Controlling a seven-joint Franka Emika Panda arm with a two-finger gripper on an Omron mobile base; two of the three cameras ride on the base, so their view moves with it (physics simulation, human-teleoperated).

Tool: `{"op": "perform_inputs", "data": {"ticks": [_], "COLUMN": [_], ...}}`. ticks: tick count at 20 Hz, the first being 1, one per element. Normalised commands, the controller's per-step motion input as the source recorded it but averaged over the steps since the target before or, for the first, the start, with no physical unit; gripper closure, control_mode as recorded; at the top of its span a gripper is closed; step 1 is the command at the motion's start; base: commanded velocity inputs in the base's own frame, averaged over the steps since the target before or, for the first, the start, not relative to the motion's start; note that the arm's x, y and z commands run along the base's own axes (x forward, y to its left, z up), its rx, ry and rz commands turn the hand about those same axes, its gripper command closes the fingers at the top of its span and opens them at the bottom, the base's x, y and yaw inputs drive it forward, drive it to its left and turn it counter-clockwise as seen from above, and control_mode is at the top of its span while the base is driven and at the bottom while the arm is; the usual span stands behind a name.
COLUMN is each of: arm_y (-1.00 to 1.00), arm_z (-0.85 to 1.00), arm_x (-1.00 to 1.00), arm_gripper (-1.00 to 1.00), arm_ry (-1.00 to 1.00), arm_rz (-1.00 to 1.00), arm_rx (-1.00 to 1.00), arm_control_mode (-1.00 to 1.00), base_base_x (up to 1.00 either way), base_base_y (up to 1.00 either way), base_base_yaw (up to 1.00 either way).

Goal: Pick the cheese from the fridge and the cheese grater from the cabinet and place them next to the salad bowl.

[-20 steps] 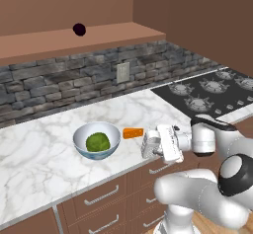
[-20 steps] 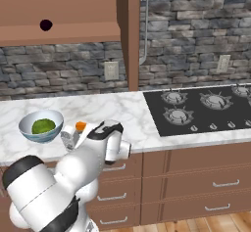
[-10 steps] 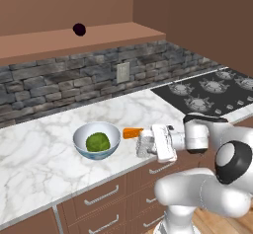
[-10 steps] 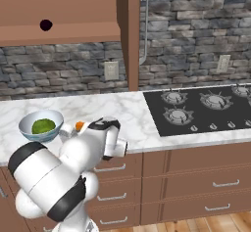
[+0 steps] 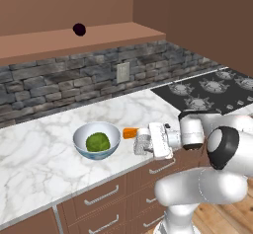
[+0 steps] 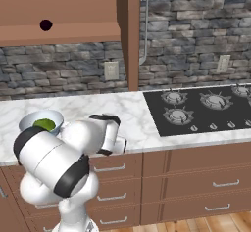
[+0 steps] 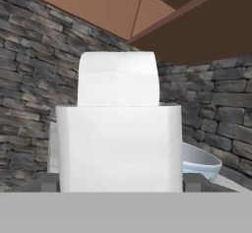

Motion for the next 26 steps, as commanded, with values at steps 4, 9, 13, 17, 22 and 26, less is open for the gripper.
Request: {"op": "perform_inputs", "data": {"ticks": [4, 9, 13, 17, 22, 26], "arm_y": [0.02, 0.09, 0.05, 0.01, 0.01, 0.0], "arm_z": [-0.18, -0.16, -0.07, -0.16, -0.21, -0.22], "arm_x": [0.23, 0.27, 0.26, 0.21, 0.11, 0.11], "arm_gripper": [1.0, 1.0, 1.0, 1.0, 1.0, 1.0], "arm_ry": [-0.01, 0.0, 0.0, 0.0, 0.0, 0.0], "arm_rz": [0.0, 0.0, 0.0, 0.0, 0.0, 0.0], "arm_rx": [0.0, 0.0, 0.0, 0.0, 0.0, 0.0], "arm_control_mode": [-1.0, -1.0, -1.0, -1.0, -1.0, -1.0], "base_base_x": [0.0, 0.0, 0.0, 0.0, 0.0, 0.0], "base_base_y": [0.0, 0.0, 0.0, 0.0, 0.0, 0.0], "base_base_yaw": [0.0, 0.0, 0.0, 0.0, 0.0, 0.0]}}
